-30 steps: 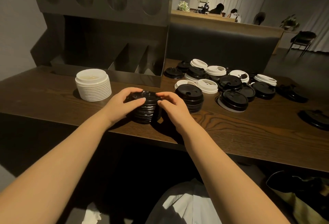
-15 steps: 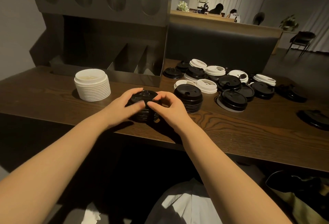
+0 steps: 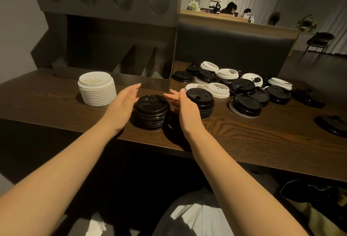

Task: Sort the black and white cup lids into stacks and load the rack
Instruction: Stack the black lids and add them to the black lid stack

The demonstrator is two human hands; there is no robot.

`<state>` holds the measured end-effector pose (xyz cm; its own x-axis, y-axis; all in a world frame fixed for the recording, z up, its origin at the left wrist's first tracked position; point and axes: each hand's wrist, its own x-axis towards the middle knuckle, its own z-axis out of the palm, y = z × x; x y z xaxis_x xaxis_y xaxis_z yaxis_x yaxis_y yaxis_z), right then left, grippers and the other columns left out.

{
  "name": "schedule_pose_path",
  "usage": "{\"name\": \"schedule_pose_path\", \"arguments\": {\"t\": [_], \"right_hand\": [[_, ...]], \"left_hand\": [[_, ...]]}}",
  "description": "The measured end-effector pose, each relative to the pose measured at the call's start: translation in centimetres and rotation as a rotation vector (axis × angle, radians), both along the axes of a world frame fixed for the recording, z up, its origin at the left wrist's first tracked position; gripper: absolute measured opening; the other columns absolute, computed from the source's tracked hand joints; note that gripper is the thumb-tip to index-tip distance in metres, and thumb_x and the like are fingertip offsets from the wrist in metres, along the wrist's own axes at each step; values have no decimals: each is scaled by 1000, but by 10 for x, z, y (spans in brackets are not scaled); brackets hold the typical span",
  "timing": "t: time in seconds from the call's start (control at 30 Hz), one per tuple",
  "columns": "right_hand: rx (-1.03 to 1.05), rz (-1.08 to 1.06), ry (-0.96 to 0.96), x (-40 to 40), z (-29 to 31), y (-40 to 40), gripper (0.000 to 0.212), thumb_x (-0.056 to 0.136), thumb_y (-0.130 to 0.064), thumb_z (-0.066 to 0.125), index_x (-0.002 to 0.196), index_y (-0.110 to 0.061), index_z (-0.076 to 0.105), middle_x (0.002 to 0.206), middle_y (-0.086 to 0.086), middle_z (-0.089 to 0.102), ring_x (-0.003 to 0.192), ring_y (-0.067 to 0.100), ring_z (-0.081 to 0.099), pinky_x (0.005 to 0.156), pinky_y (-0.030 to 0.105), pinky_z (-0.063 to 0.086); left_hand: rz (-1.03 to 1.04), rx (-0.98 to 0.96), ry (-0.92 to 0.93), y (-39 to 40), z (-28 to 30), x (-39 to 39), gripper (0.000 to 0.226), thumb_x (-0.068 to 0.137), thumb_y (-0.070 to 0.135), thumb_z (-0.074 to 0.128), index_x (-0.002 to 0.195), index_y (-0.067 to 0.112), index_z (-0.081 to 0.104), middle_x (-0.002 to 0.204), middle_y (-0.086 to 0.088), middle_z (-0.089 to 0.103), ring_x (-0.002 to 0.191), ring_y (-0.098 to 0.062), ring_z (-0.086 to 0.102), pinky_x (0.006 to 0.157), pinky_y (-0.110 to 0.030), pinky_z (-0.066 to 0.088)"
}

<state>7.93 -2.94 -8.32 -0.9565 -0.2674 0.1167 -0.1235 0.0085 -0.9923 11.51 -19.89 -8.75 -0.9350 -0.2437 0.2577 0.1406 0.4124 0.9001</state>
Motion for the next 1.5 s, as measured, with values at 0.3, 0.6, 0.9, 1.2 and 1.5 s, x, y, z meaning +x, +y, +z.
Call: {"name": "schedule_pose_path", "arguments": {"t": [0.3,0.6,0.9,1.2,1.5], "right_hand": [[181,-60,18,7,3,4,47,103,-38,31,100,-17,73,105,-3,66,105,13,57,91,27,37],[173,-97,42,6,0,5,36,102,-35,38,102,-20,71,111,0,67,108,13,58,99,34,42],[152,-169,125,4,-3,4,40,101,-36,37,85,-24,72,93,-1,70,98,14,62,97,43,47],[385,74,158,-3,7,-5,48,104,-35,22,142,-14,43,142,5,43,129,13,38,96,19,25],[439,163,188,-26,16,-27,40,104,-28,25,128,-16,54,131,1,52,118,11,46,100,21,35]], "left_hand": [[21,-57,-49,-4,-5,0,16,96,22,52,111,25,59,111,7,57,108,-11,51,75,-14,40],[74,-78,-65,-1,-1,3,37,99,32,44,134,21,51,132,2,53,124,-17,47,104,-37,40],[147,-186,-25,0,-4,1,35,99,31,47,130,16,55,117,8,53,110,-6,45,90,-24,35],[246,-380,245,-3,-8,-7,31,101,17,40,112,4,66,111,2,56,111,-9,47,92,-23,33],[192,-67,-56,-14,-4,-24,41,100,18,43,140,10,46,143,-7,47,133,-23,41,102,-30,32]]}}
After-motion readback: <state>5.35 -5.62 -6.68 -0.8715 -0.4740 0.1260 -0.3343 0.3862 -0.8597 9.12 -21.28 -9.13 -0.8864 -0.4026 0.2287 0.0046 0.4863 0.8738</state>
